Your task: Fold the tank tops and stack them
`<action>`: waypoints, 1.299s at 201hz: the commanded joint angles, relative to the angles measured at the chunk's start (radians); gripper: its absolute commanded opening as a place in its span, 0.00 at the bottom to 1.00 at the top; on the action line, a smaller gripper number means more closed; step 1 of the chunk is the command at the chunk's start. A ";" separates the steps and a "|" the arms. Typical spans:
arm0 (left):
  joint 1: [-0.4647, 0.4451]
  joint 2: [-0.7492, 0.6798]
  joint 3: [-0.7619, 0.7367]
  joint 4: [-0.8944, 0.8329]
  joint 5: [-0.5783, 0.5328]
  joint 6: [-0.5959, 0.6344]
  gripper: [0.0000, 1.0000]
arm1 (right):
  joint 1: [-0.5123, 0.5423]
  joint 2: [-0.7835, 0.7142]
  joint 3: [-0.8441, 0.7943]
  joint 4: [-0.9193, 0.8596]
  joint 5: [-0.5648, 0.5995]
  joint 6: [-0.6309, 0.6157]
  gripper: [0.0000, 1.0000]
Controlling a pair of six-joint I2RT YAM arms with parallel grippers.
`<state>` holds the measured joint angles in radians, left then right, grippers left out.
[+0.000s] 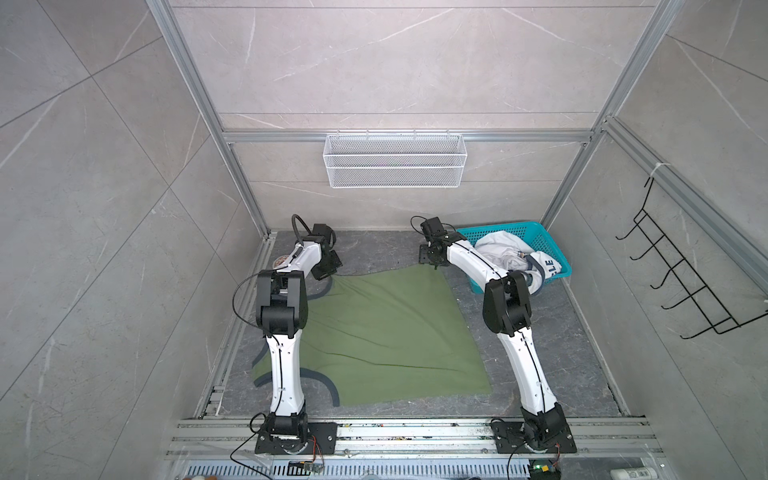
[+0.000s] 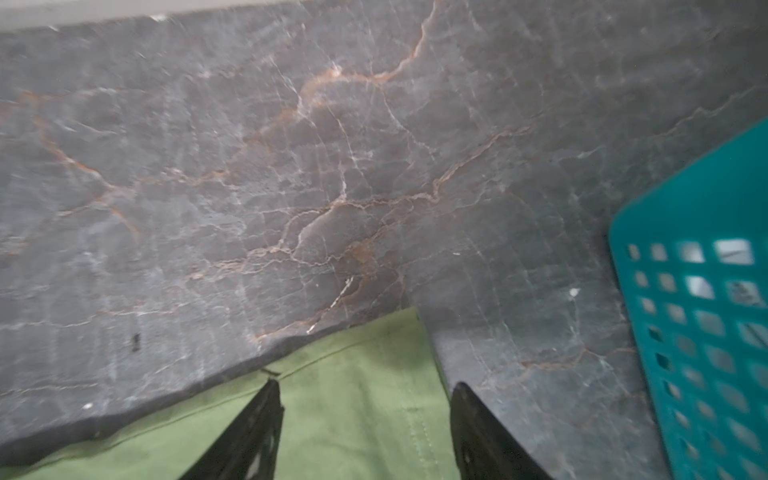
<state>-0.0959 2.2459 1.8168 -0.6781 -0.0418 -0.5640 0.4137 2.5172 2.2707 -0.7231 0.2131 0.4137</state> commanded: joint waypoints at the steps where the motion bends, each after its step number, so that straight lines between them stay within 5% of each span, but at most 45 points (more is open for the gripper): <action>1: 0.001 -0.041 0.003 0.005 0.017 0.018 0.07 | 0.001 0.074 0.094 -0.094 0.042 -0.003 0.65; 77: 0.000 -0.043 -0.009 0.012 0.027 0.017 0.05 | -0.001 0.251 0.378 -0.263 0.067 0.011 0.57; 140: -0.003 -0.055 -0.024 0.030 0.043 0.022 0.04 | -0.003 0.183 0.335 -0.241 0.110 -0.006 0.19; 211: -0.041 -0.110 -0.039 0.050 0.018 0.041 0.02 | -0.015 -0.156 -0.085 -0.012 0.191 -0.020 0.10; 261: -0.070 -0.173 -0.083 0.028 -0.059 0.012 0.00 | -0.045 -0.350 -0.399 0.174 0.103 0.007 0.10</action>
<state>-0.1566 2.1643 1.7710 -0.6403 -0.0380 -0.5461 0.3859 2.2360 1.9751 -0.6594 0.3450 0.4042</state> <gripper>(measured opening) 0.093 0.101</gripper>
